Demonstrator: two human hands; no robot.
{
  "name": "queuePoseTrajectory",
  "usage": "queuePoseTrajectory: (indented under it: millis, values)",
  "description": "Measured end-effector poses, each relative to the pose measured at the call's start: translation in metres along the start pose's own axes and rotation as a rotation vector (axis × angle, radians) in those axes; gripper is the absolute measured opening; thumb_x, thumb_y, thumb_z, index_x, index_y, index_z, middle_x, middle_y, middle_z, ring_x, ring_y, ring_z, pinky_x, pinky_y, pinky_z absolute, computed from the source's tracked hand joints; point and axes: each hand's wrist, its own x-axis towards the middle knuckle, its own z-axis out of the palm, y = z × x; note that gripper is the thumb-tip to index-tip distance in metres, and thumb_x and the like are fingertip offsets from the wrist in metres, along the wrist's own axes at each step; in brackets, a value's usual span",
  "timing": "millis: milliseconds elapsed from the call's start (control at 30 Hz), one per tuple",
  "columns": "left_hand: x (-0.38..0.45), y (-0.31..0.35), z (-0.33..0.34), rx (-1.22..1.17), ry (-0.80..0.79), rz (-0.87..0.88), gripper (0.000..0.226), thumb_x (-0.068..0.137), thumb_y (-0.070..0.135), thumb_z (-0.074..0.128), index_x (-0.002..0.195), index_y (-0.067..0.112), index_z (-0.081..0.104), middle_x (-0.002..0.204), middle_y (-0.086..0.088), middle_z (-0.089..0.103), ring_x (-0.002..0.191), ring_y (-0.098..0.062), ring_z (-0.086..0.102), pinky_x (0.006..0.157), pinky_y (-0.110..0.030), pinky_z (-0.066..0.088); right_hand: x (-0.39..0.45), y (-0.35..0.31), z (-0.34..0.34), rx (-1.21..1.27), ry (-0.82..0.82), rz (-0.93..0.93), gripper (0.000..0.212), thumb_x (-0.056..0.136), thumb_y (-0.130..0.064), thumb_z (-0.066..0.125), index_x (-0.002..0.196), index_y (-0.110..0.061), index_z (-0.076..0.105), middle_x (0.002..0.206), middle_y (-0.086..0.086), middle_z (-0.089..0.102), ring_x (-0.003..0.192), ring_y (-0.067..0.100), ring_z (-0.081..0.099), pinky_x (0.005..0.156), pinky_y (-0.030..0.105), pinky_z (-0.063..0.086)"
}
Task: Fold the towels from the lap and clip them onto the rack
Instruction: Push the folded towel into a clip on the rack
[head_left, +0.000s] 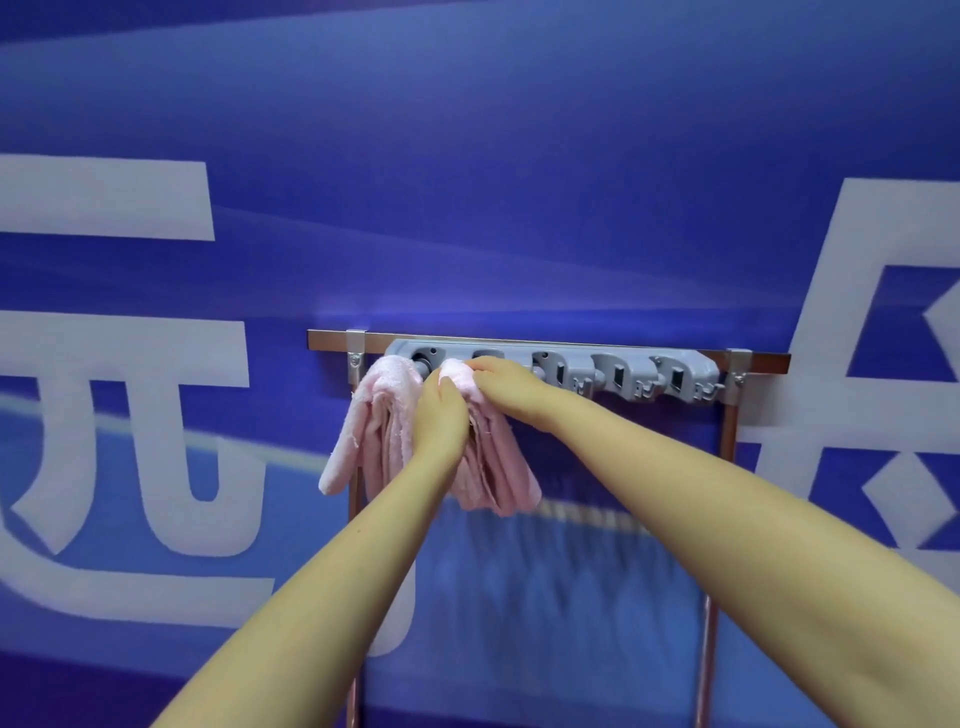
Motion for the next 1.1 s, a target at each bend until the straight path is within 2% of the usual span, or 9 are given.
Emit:
queuePoseTrajectory:
  millis: [100,167,267,367,433,533,667,733,1100]
  values:
    - [-0.006,-0.005,-0.005,0.024,-0.019,-0.046,0.038,0.095,0.019,0.032,0.11,0.002,0.062,0.105,-0.014,0.066,0.105,-0.032,0.061,0.086,-0.034,0.047,-0.011,0.003,0.004,0.101,0.044,0.037,0.03,0.089,-0.015,0.035,0.105,-0.013,0.061,0.11,0.004,0.065,0.098,0.02,0.059,0.087,0.033,0.047]
    - [-0.016,-0.004,-0.011,-0.003,-0.034,-0.039,0.038,0.097,0.025,0.033,0.105,0.004,0.064,0.103,-0.013,0.064,0.111,-0.032,0.059,0.097,-0.04,0.047,-0.019,0.003,0.006,0.084,0.089,0.041,0.028,0.088,-0.018,0.034,0.095,-0.013,0.061,0.104,0.006,0.064,0.09,0.022,0.056,0.076,0.032,0.043]
    - [-0.032,0.006,-0.021,0.024,0.06,-0.043,0.034,0.099,0.015,0.035,0.088,0.001,0.063,0.086,-0.016,0.064,0.109,-0.036,0.06,0.084,-0.032,0.042,-0.034,0.004,0.006,0.014,0.126,0.06,0.021,0.089,-0.015,0.033,0.08,-0.012,0.052,0.09,0.008,0.058,0.079,0.022,0.047,0.066,0.032,0.034]
    - [-0.048,0.005,-0.03,0.041,0.001,-0.021,0.036,0.102,0.022,0.035,0.119,0.0,0.058,0.128,-0.022,0.058,0.116,-0.032,0.056,0.083,-0.028,0.041,-0.051,0.003,0.0,0.007,0.139,0.064,0.022,0.092,-0.018,0.033,0.081,-0.015,0.052,0.086,0.002,0.055,0.082,0.022,0.047,0.065,0.031,0.035]
    - [-0.057,0.001,-0.036,0.066,-0.04,0.023,0.041,0.103,0.027,0.032,0.132,0.006,0.052,0.134,-0.011,0.055,0.106,-0.019,0.051,0.074,-0.018,0.041,-0.065,0.0,-0.007,0.015,0.15,0.061,0.028,0.095,-0.02,0.033,0.105,-0.014,0.059,0.097,-0.002,0.054,0.092,0.02,0.05,0.074,0.03,0.038]
    - [-0.076,0.008,-0.041,0.054,0.016,0.091,0.032,0.102,0.026,0.033,0.119,0.012,0.057,0.113,-0.007,0.054,0.098,-0.014,0.044,0.067,-0.012,0.035,-0.09,-0.004,-0.018,0.102,0.211,0.062,0.033,0.095,-0.019,0.034,0.114,-0.011,0.059,0.105,0.001,0.059,0.098,0.022,0.055,0.084,0.034,0.044]
    - [-0.12,0.016,-0.042,-0.101,-0.011,0.087,0.024,0.093,0.022,0.039,0.085,0.017,0.061,0.085,-0.002,0.061,0.081,-0.02,0.055,0.075,-0.037,0.048,-0.139,-0.009,-0.023,0.485,0.242,0.103,0.027,0.09,-0.013,0.038,0.094,-0.009,0.065,0.082,0.006,0.064,0.071,0.017,0.057,0.058,0.024,0.045]
    - [-0.147,0.01,-0.039,-0.14,-0.078,0.052,0.029,0.091,0.013,0.036,0.082,0.009,0.063,0.072,-0.003,0.06,0.066,-0.017,0.053,0.066,-0.031,0.046,-0.168,-0.002,-0.017,0.56,0.276,0.099,0.025,0.087,-0.01,0.041,0.077,-0.012,0.063,0.069,0.004,0.06,0.059,0.015,0.053,0.049,0.022,0.04]
    - [-0.257,-0.146,-0.003,0.126,-0.442,-0.26,0.036,0.097,0.014,0.038,0.065,0.011,0.054,0.058,-0.002,0.056,0.044,-0.011,0.047,0.05,-0.022,0.039,-0.311,0.143,0.091,0.592,0.308,0.46,0.025,0.086,-0.006,0.039,0.067,-0.014,0.054,0.057,-0.001,0.047,0.048,0.011,0.039,0.041,0.02,0.031]
